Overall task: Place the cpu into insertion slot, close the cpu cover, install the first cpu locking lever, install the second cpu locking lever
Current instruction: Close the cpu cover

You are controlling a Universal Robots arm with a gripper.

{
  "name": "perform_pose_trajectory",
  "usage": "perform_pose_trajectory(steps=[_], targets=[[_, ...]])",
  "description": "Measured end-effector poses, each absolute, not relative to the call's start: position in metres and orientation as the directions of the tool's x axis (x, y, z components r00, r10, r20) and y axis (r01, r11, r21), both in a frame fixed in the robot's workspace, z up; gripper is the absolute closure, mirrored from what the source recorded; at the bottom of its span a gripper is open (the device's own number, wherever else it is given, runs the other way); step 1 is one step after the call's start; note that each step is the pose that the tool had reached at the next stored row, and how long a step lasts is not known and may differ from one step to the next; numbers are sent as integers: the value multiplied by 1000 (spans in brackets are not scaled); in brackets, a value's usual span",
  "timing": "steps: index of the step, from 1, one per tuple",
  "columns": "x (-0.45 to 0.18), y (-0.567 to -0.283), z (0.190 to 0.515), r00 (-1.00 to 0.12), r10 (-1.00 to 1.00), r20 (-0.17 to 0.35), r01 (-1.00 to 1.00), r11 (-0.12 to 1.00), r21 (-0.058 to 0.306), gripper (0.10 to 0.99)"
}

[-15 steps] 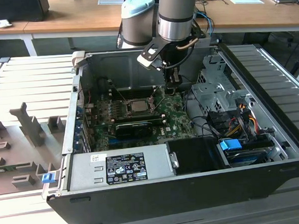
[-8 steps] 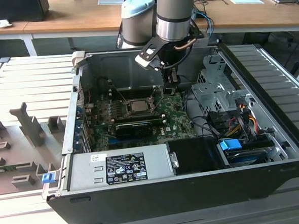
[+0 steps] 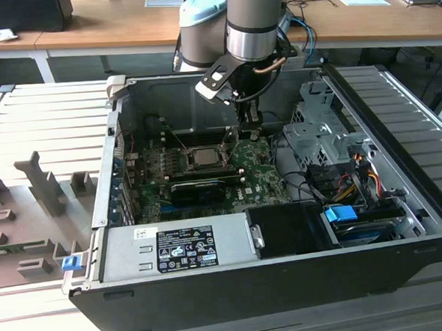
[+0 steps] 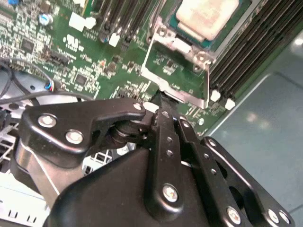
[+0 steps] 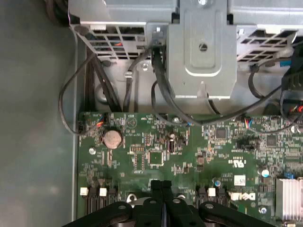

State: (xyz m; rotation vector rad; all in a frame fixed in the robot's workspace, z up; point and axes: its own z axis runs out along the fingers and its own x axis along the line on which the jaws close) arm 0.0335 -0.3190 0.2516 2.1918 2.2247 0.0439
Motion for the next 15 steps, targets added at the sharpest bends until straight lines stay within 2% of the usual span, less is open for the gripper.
perform_pose_trajectory(steps=[15], targets=[[0, -319, 251, -15, 1000, 7, 999, 15, 33, 980]])
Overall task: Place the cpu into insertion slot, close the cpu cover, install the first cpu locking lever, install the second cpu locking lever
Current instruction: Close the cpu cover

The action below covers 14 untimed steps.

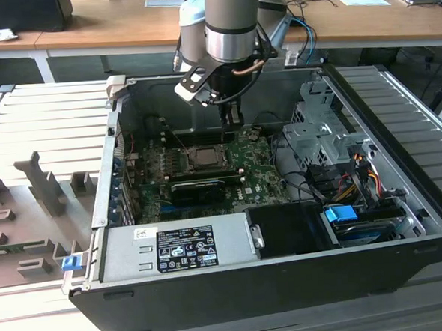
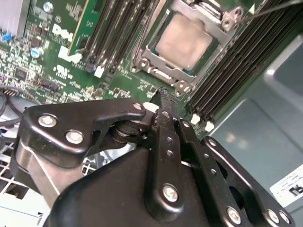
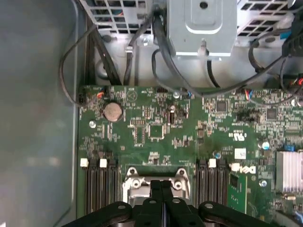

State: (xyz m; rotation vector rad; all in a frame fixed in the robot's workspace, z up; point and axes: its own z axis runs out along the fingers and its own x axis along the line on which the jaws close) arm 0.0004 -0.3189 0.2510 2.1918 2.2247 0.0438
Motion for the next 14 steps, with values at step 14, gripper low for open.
perform_pose_trajectory(steps=[14], targets=[[-34, -319, 228, -48, 999, 6, 998, 47, 32, 980]])
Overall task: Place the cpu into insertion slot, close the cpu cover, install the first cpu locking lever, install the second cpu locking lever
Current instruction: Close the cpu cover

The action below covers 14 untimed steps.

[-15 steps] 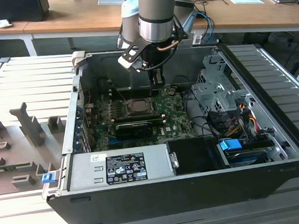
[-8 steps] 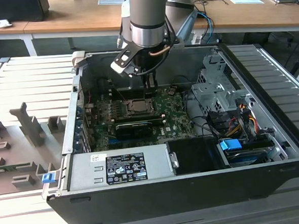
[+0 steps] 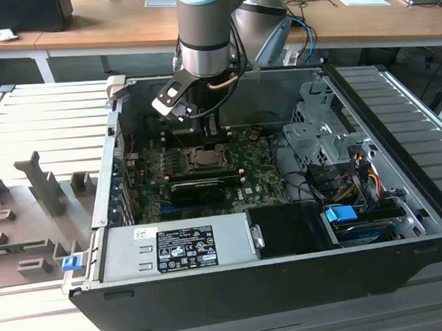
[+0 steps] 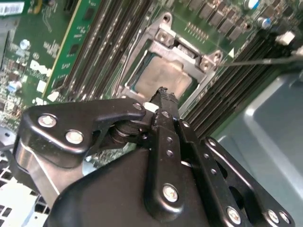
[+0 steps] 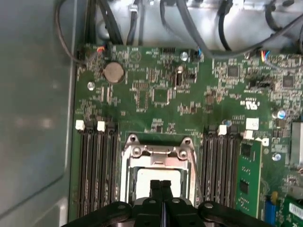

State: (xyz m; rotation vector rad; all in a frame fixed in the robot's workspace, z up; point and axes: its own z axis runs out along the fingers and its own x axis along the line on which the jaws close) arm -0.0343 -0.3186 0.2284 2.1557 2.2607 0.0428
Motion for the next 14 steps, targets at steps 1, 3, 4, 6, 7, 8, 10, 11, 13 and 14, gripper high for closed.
perform_pose_trajectory(steps=[1, 3, 4, 6, 7, 8, 10, 11, 13, 14], targets=[[-34, -319, 227, -48, 999, 6, 998, 48, 32, 980], [-36, -319, 226, -48, 999, 6, 998, 48, 32, 980], [-36, -319, 225, -48, 999, 6, 998, 48, 32, 980], [-37, -319, 225, -48, 999, 6, 998, 48, 32, 980], [-38, -319, 224, -49, 999, 6, 998, 49, 32, 980], [-38, -319, 224, -49, 999, 6, 998, 49, 32, 980], [-38, -319, 224, -49, 999, 6, 998, 49, 32, 980], [-39, -319, 224, -49, 999, 6, 998, 49, 32, 980], [-41, -319, 224, -49, 999, 6, 998, 49, 32, 980], [-43, -319, 224, -49, 999, 6, 998, 49, 32, 980]])
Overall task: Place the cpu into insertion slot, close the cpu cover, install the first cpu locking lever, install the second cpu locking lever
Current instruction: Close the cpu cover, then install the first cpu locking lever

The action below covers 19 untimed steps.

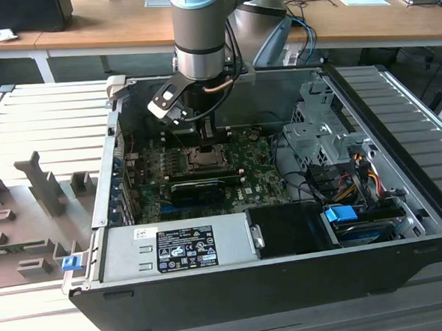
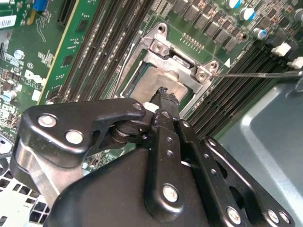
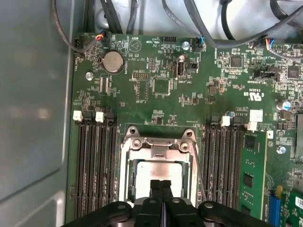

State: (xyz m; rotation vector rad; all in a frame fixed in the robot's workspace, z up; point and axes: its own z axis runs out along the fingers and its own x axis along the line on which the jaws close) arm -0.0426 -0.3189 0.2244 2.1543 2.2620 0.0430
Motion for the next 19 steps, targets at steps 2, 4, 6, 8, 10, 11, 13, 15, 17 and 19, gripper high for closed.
perform_pose_trajectory(steps=[2, 4, 6, 8, 10, 11, 13, 15, 17, 19], targets=[[-44, -319, 224, -49, 999, 6, 998, 49, 32, 980], [-45, -319, 224, -49, 999, 6, 998, 49, 32, 980], [-45, -319, 224, -49, 999, 6, 998, 49, 32, 980], [-45, -319, 224, -49, 999, 6, 998, 49, 32, 980], [-46, -319, 224, -49, 999, 6, 998, 49, 32, 980], [-46, -319, 225, -49, 999, 6, 998, 49, 32, 980], [-46, -319, 225, -49, 999, 7, 998, 49, 32, 980], [-46, -319, 226, -49, 999, 7, 998, 49, 32, 980], [-46, -319, 226, -49, 999, 7, 998, 49, 32, 980], [-46, -319, 226, -49, 999, 6, 998, 49, 32, 980]])
